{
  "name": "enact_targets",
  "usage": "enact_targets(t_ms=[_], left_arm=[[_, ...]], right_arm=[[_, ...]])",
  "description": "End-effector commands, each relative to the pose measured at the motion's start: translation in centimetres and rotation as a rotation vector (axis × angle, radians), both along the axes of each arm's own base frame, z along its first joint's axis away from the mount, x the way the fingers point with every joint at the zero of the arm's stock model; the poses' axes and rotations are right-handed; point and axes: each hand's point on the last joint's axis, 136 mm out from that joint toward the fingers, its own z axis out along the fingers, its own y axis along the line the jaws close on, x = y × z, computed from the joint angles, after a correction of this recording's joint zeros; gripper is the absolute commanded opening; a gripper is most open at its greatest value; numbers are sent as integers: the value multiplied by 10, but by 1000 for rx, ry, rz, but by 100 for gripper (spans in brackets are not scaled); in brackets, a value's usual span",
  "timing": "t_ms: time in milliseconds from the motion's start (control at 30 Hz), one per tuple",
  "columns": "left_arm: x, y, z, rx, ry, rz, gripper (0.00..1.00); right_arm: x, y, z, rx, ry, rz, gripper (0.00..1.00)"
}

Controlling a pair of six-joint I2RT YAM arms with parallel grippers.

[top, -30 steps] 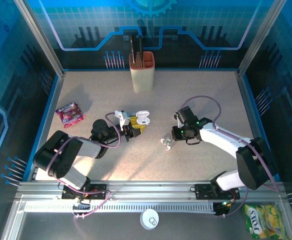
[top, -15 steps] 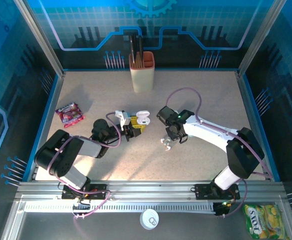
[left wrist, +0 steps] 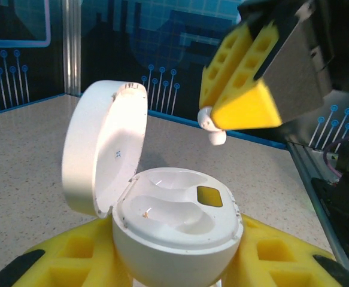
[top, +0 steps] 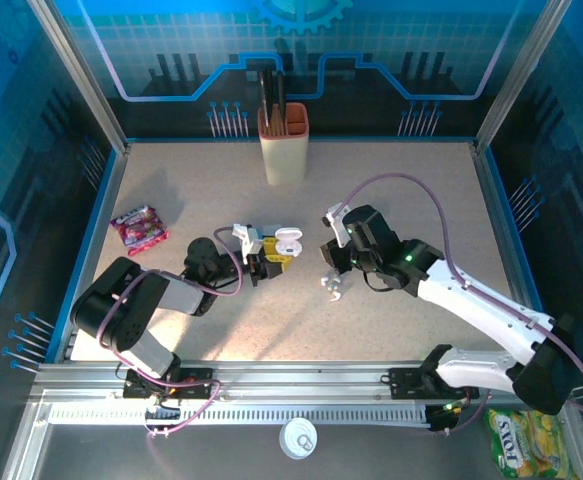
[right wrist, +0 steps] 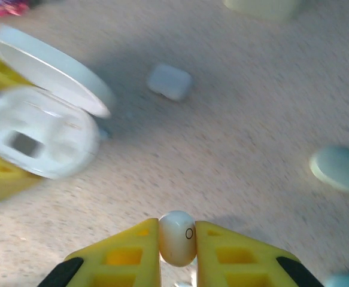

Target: Insert the wireless bluetooth earbuds into the charging case

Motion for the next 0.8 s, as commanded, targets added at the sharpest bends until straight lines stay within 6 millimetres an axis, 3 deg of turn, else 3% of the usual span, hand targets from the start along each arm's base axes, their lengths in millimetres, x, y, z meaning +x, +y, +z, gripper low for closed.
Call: enact_targets(t_ms=[0,300,767], left_arm=[[-8,-7,13,-10,-71,-71,34],[-10,-9,14,-10,-78,-86,35],[-12,-9,16,-13,-84,-96,34]], right_arm=[[-9,32,27,87,-61,148,17],[-9,54,38,74,-71,205,16],[0,62,17,24,-43,198,15]])
